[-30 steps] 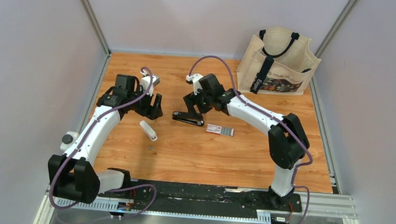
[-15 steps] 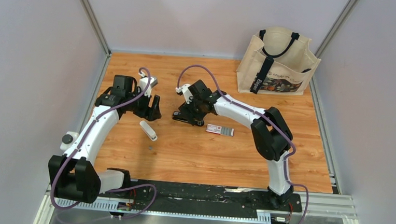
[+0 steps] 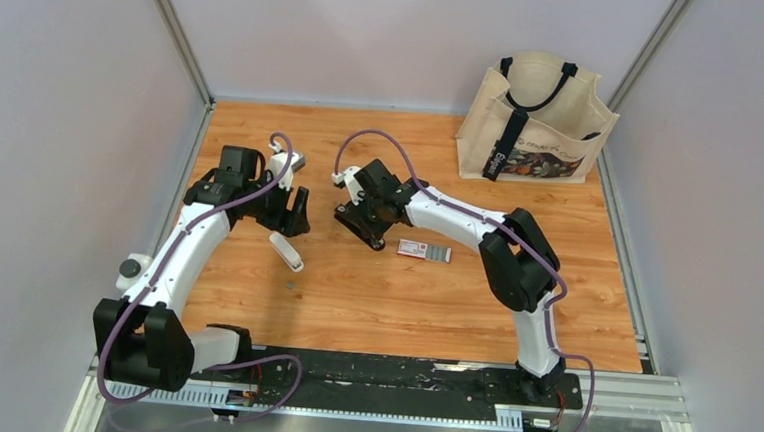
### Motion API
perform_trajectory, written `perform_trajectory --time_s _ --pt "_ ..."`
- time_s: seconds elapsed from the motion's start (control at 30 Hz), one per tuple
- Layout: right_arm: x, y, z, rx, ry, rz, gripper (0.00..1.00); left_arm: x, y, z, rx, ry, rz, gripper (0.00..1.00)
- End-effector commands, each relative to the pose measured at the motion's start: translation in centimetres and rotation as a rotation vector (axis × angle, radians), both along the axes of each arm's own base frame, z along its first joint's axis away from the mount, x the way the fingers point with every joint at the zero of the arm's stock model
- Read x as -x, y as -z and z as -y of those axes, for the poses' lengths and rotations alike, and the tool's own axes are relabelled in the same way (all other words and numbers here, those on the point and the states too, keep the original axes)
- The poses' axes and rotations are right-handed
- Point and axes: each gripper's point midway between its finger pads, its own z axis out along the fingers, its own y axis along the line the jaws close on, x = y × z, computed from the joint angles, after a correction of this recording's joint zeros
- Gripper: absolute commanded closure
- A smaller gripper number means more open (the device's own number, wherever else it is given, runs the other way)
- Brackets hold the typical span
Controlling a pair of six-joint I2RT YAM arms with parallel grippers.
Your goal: Unload the staples from the stapler
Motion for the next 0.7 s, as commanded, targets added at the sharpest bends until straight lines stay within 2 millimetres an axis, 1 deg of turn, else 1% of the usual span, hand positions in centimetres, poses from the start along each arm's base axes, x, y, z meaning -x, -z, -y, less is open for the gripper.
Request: perform_trajectory --time_s 0.0,0.03,0.1,0.13,0.17,0.2,0.23,0.27,0.3,0.33,0.37,0.4,0.43,0.47,0.5,0.53,0.6,0.67 --pt "0.2 -1.1 -1.9 -0.058 0.012 0.029 0.94 -0.5 -1.0 0.0 -0.018 0.021 0.042 0.22" --pt "0.1 -1.4 -2.3 -0.081 0.045 0.029 0.99 -0.4 -0.9 0.2 -0.019 0.031 0.039 0.21" --pt "0.2 -1.7 -2.2 -0.112 0.1 0.021 1.0 -0.5 -1.0 0.4 -0.022 0.038 0.054 0.21" --pt "0.0 -3.6 -2.9 -0.191 0.148 0.032 1.0 -0.4 -0.8 0.7 -0.022 0.042 0.053 0.21" --pt "0.6 -3.2 -2.3 -0.205 0.176 0.015 1.0 -0.6 -0.9 0.8 -0.026 0.044 0.068 0.2" --pt "1.0 -3.6 -2.3 -0.244 0.207 0.006 1.0 -0.6 -0.7 1.0 -0.027 0.05 0.059 0.2" --pt "0.7 -6.9 -3.1 -0.372 0.256 0.028 1.0 -0.5 -0.8 1.5 -0.02 0.068 0.06 0.2" --pt "0.9 -7.6 -3.1 -0.422 0.289 0.024 1.0 -0.5 -0.7 1.8 -0.017 0.079 0.052 0.2" --pt "2.0 -6.5 -2.1 -0.433 0.321 -0.003 1.0 -0.5 -0.4 2.1 -0.009 0.089 0.039 0.2" --pt "1.7 -8.0 -2.7 -0.524 0.333 0.022 1.0 -0.3 -0.3 2.6 0.004 0.111 0.032 0.2" --pt "2.3 -9.8 -2.6 -0.599 0.374 0.013 1.0 -0.4 -0.3 2.9 0.01 0.122 0.035 0.2" --pt "3.1 -9.0 -2.1 -0.595 0.396 0.003 1.0 -0.3 -0.2 3.1 0.018 0.132 0.037 0.2" --pt "3.0 -10.0 -2.6 -0.648 0.398 0.016 1.0 0.1 0.3 3.4 0.031 0.153 0.034 0.2" --pt "3.4 -10.6 -2.7 -0.673 0.399 0.01 1.0 -0.3 0.2 3.7 0.042 0.164 0.064 0.2" --pt "3.5 -10.8 -2.7 -0.672 0.425 0.036 1.0 -0.2 0.3 3.9 0.048 0.176 0.075 0.2" --pt "3.7 -10.8 -2.8 -0.677 0.426 0.043 1.0 0.4 0.6 4.5 0.064 0.212 0.07 0.19" --pt "4.2 -11.7 -3.2 -0.702 0.437 0.055 1.0 0.9 1.0 5.0 0.072 0.246 0.06 0.19" --pt "4.2 -12.5 -3.5 -0.737 0.446 0.052 1.0 1.3 1.7 5.5 0.066 0.286 0.059 0.19"
